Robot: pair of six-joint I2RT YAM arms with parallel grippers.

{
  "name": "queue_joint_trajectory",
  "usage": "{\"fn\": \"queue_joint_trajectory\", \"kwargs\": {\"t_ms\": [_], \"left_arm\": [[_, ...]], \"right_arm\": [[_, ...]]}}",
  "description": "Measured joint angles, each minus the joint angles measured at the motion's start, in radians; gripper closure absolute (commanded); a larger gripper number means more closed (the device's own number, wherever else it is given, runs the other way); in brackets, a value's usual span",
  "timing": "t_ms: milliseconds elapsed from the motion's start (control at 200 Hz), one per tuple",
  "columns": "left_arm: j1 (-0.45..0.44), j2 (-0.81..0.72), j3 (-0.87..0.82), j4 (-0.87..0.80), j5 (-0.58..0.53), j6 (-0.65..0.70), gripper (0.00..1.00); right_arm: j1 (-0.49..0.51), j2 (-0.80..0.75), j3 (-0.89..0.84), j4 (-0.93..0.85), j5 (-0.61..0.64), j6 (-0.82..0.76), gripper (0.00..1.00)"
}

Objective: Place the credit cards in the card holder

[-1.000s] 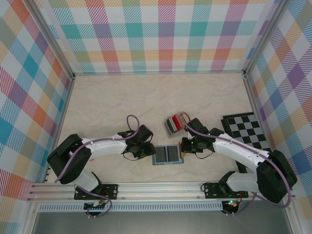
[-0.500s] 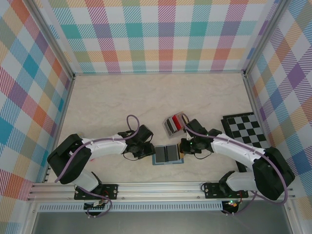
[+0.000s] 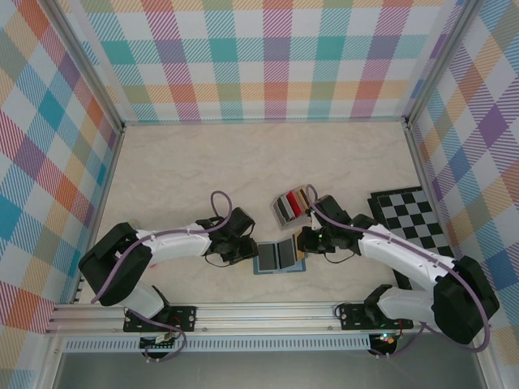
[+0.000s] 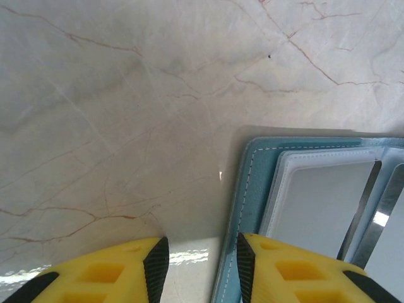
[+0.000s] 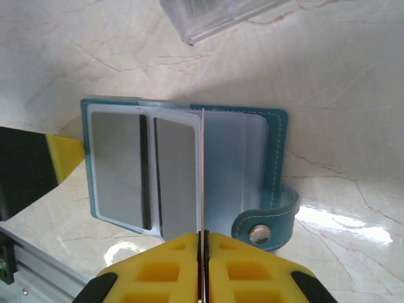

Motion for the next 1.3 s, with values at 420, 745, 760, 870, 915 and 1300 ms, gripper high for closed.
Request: {"fn": "queue_joint_trajectory", "kwargs": {"t_ms": [420, 745, 760, 870, 915, 1300], "left_arm": [[-0.028, -0.047, -0.008, 0.054, -0.019, -0.007, 0.44], [-0.032, -0.130, -0.007, 0.137, 0.003, 0.008, 0.35], [-0.032, -0.129, -0.006, 0.142, 0.009, 0.008, 0.35], [-0.041, -0.095, 0.010, 0.179, 0.049, 0.020, 0.34], [-0.047, -0.079, 0.020, 0.191, 0.063, 0.023, 0.34], [-0.075, -0.023, 0.051, 0.234, 0.100, 0.035, 0.45]], "right_arm": [[0.000, 0.028, 0.006, 0.077, -0.131, 0.028, 0.89], [0.000, 0.075, 0.006, 0.109, -0.156, 0.038, 0.90], [0.000, 0.075, 0.006, 0.109, -0.156, 0.038, 0.90], [0.000, 0.075, 0.006, 0.110, -0.160, 0.038, 0.90], [0.000, 0.076, 0.006, 0.111, -0.162, 0.039, 0.90], [0.000, 0.077, 0.006, 0.128, -0.167, 0.046, 0.90]]}}
